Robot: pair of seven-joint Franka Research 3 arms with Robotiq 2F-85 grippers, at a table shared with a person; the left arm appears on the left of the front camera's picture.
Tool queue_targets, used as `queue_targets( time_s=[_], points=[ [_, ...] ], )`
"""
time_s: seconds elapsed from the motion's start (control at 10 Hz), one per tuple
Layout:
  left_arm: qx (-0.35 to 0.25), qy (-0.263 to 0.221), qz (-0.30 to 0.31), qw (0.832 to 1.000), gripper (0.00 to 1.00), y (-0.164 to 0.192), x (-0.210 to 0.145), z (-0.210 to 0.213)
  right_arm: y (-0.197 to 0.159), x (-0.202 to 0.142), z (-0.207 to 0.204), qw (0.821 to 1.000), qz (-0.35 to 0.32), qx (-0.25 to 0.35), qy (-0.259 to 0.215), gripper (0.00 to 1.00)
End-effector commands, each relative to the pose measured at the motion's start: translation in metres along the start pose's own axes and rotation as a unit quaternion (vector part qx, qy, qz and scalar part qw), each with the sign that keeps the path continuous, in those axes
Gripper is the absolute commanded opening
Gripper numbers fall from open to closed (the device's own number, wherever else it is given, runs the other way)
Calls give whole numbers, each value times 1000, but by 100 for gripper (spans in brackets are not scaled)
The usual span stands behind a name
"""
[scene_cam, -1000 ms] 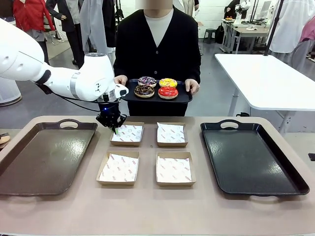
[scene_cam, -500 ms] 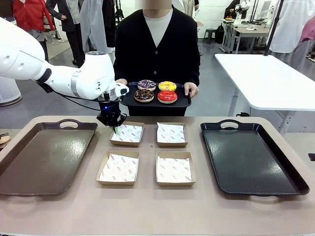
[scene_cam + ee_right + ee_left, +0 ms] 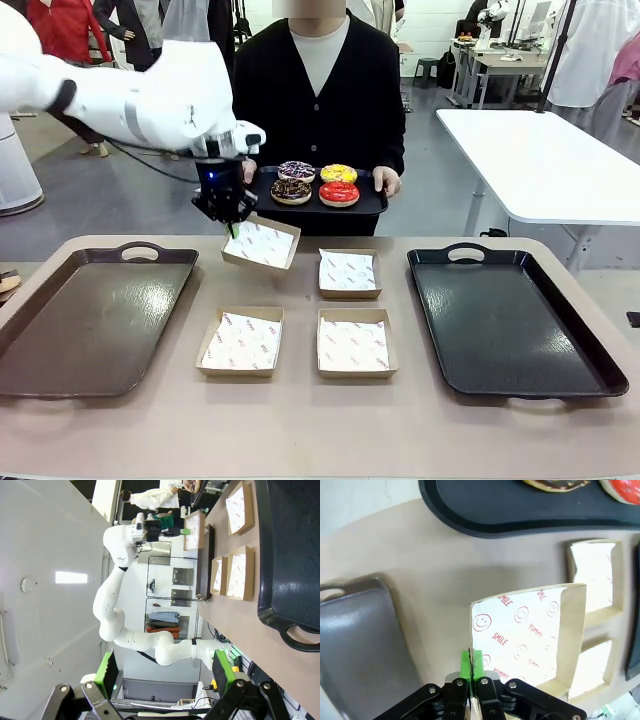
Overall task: Individually package the donuts and arrange them on the tray.
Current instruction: Pick up one Paper togo box.
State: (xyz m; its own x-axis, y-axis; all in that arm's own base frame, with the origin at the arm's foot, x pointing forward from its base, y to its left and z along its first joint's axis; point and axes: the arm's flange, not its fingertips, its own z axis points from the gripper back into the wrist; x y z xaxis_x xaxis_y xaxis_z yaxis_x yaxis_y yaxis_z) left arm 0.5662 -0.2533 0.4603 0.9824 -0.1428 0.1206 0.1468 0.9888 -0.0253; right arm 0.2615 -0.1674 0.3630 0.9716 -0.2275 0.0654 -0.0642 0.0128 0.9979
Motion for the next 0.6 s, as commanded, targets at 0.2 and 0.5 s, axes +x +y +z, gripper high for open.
queue_targets(
  time_s=[0.2,0.5],
  points=[
    [18,-20,32,999,0,0,-15,43,0,-1,0,1000,4,8,-1,100],
    [5,-15,14,1000,0,1,-12,47,0,-1,0,1000,4,8,-1,100]
  ],
)
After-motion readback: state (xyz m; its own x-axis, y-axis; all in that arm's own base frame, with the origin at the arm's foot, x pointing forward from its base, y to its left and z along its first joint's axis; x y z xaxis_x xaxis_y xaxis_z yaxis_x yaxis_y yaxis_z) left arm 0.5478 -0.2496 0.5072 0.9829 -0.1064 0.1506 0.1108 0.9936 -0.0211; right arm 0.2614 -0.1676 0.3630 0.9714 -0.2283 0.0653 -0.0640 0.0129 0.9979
